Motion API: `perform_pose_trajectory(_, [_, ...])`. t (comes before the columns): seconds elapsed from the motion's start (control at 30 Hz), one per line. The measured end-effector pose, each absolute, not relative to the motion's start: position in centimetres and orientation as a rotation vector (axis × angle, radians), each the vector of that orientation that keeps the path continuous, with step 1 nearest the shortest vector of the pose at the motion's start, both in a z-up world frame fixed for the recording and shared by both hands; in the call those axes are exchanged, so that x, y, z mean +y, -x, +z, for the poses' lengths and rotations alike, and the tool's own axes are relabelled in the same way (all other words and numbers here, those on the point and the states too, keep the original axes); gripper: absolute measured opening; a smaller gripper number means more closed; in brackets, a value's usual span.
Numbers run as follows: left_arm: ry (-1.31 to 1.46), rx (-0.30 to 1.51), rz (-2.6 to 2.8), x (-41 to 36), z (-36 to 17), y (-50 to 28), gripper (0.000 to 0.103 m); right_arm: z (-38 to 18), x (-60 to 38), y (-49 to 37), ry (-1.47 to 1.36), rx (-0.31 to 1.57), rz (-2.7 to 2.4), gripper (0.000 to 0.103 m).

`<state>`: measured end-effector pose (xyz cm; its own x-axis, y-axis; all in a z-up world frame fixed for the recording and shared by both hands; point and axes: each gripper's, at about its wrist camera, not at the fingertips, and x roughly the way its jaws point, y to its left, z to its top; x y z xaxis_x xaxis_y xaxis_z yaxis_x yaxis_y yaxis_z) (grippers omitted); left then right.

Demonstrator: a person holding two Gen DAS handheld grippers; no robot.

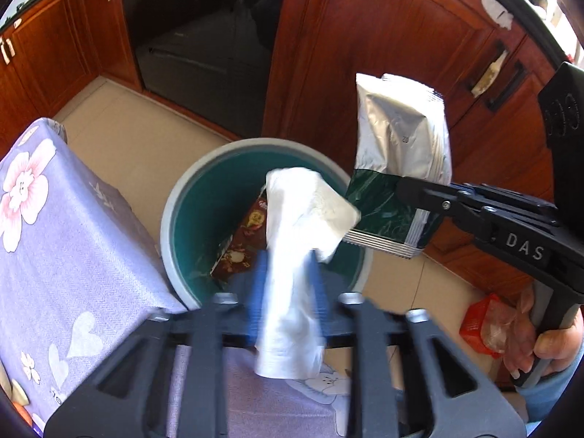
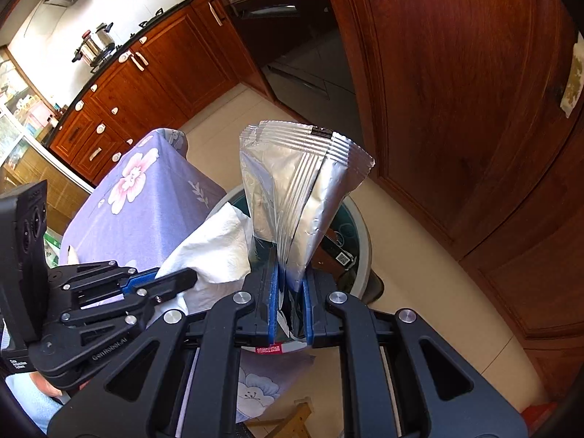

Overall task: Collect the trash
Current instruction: 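Open the left gripper to drop the tissue while the right gripper drops the foil packet, then move both open grippers back over the table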

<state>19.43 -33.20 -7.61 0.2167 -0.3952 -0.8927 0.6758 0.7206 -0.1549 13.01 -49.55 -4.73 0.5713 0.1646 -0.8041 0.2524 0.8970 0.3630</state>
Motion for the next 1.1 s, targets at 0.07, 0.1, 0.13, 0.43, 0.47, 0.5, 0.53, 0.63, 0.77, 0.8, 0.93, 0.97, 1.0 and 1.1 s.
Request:
perform_pose_trajectory(0.07, [-0.285, 1.099, -0.730, -33.0, -7.3, -19.6, 0.063, -5.0, -49.4, -13.5, -0.472, 0.981, -0.050, 0.011])
perform_pose_trajectory(0.1, [-0.282, 1.096, -0.731, -32.7, -7.2, -19.6, 0.064, -5.3, -49.3, -13.7, -0.472, 0.986, -0.048, 0.011])
perform_pose_trajectory(0.13, [-0.281, 1.095, -0.728, -32.5, -7.1, -19.6, 0.064, -5.5, -49.2, -13.9, -0.472, 0.991, -0.045, 0.011])
perform_pose_trajectory(0.43, [-0.278, 1.058, -0.688, -30.5, -6.1, -18.9, 0.085, -7.1, -47.4, -16.3, -0.467, 1.043, -0.006, 0.012])
perform_pose_trajectory(0.47, [-0.279, 1.053, -0.686, -30.3, -5.9, -18.9, 0.087, -7.4, -47.2, -16.5, -0.471, 1.052, -0.002, 0.016])
perform_pose_trajectory(0.5, [-0.279, 1.049, -0.687, -30.1, -5.9, -19.0, 0.088, -7.6, -47.0, -16.7, -0.471, 1.060, 0.000, 0.021])
perform_pose_trajectory(0.53, [-0.279, 1.045, -0.688, -29.9, -5.8, -18.9, 0.091, -7.8, -46.8, -16.8, -0.473, 1.064, 0.003, 0.025])
perform_pose_trajectory(0.63, [-0.271, 1.038, -0.689, -28.9, -5.3, -19.3, 0.097, -8.2, -46.2, -17.0, -0.502, 1.065, 0.014, 0.064])
perform_pose_trajectory(0.77, [-0.250, 1.039, -0.683, -28.3, -5.2, -19.5, 0.099, -8.2, -46.0, -16.9, -0.524, 1.067, -0.004, 0.079])
perform_pose_trajectory(0.8, [-0.244, 1.039, -0.679, -28.0, -5.1, -19.6, 0.099, -8.2, -46.0, -16.8, -0.531, 1.066, -0.008, 0.083])
perform_pose_trajectory(0.93, [-0.216, 1.037, -0.670, -26.7, -4.7, -19.5, 0.099, -7.8, -45.9, -16.6, -0.540, 1.068, -0.037, 0.087])
perform_pose_trajectory(0.97, [-0.213, 1.035, -0.668, -26.4, -4.5, -19.5, 0.099, -7.6, -45.8, -16.5, -0.542, 1.065, -0.042, 0.091])
perform_pose_trajectory(1.0, [-0.211, 1.031, -0.666, -26.2, -4.6, -19.3, 0.099, -7.5, -45.8, -16.5, -0.542, 1.061, -0.045, 0.092])
perform_pose_trajectory(1.1, [-0.204, 1.025, -0.661, -25.5, -4.2, -19.0, 0.099, -7.1, -45.3, -16.5, -0.529, 1.065, -0.049, 0.092])
